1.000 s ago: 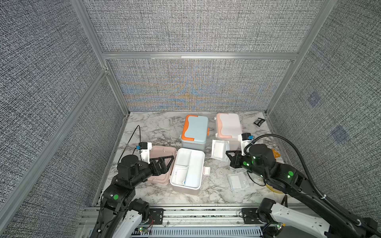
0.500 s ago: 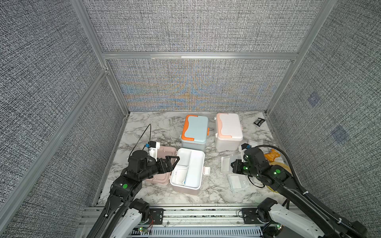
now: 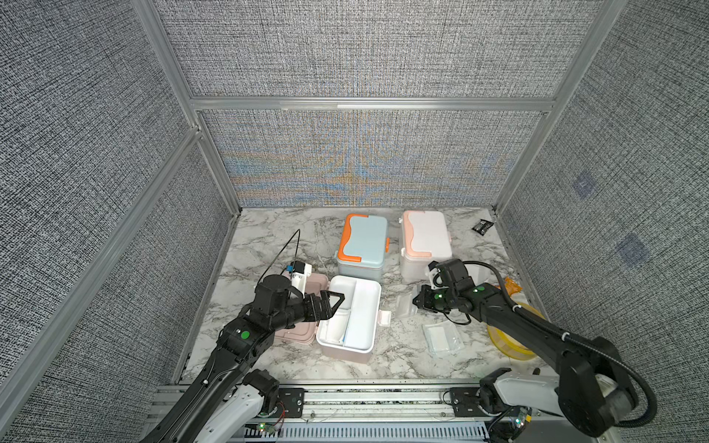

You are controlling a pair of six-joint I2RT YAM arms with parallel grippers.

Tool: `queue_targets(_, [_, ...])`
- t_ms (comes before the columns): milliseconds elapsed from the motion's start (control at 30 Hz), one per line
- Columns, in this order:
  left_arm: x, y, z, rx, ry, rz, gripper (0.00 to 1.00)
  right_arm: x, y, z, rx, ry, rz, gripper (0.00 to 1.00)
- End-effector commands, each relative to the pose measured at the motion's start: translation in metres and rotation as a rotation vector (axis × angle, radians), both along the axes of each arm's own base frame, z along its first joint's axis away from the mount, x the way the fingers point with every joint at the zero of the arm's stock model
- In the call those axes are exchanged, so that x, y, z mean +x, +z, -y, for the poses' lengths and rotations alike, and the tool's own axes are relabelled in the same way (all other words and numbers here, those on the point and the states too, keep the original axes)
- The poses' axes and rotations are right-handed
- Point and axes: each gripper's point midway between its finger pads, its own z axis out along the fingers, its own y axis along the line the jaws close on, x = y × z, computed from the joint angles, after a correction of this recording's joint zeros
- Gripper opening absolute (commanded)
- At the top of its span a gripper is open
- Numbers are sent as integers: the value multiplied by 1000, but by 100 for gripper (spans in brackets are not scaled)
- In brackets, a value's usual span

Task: Open first aid kits and take out gauze
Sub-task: Place the gauze at the center of the board.

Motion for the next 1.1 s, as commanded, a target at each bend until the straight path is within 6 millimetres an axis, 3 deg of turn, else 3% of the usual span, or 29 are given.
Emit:
queue_targets(0, [4,7,1,-2,-2,41,100,3,-9,-3,-4,38,-20,0])
queue_targets(467, [7,4,3,17,-2,36,100,23,-52,11,-96,13,-86,2])
queue_targets(567, [8,4,4,20,-6,30,100,23,-51,13,-106,10,-86,23])
queue_targets(733, [8,8,7,27,-21,18,100,19,-29,15,-82,-1,-30,51])
queue_targets(967, [4,43,11,-8,-45,73,100,-1,22,18,-6,-3,89,84])
queue_targets(1067, [1,59,7,-27,-31,127,100,-15,49,14,48,17,147,95])
